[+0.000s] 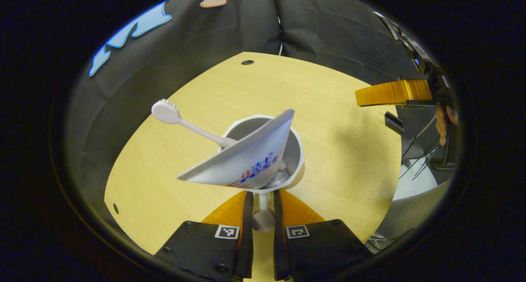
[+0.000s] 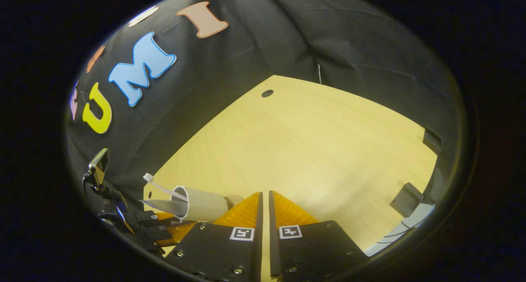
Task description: Put the toothbrush and toothpaste on the desktop into the cup, then pick up the cup and place it on the coaster on the desktop.
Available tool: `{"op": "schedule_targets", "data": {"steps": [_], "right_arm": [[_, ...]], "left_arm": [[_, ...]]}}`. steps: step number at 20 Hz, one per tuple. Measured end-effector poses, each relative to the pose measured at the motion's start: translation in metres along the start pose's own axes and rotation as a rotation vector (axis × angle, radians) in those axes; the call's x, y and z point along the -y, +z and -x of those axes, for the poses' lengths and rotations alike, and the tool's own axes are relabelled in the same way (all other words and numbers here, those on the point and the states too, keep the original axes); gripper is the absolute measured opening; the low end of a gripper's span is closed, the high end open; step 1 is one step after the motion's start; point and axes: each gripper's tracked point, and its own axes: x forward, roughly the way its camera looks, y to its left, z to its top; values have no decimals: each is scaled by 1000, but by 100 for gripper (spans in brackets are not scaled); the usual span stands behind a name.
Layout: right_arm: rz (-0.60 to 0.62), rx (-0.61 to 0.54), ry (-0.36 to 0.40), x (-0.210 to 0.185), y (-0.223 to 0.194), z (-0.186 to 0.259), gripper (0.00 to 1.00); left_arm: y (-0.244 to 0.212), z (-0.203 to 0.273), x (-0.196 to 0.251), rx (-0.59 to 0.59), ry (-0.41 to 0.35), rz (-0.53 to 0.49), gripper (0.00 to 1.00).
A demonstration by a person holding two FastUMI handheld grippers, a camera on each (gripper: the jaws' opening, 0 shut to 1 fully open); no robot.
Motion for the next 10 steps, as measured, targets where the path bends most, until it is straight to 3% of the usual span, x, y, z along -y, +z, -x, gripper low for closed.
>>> {"op": "schedule_targets", "data": {"steps": [10], "right_arm": [[-34, -16, -7, 3, 7, 3, 8]], "left_arm": [[-17, -5, -3, -105, -7, -6, 27]]}}
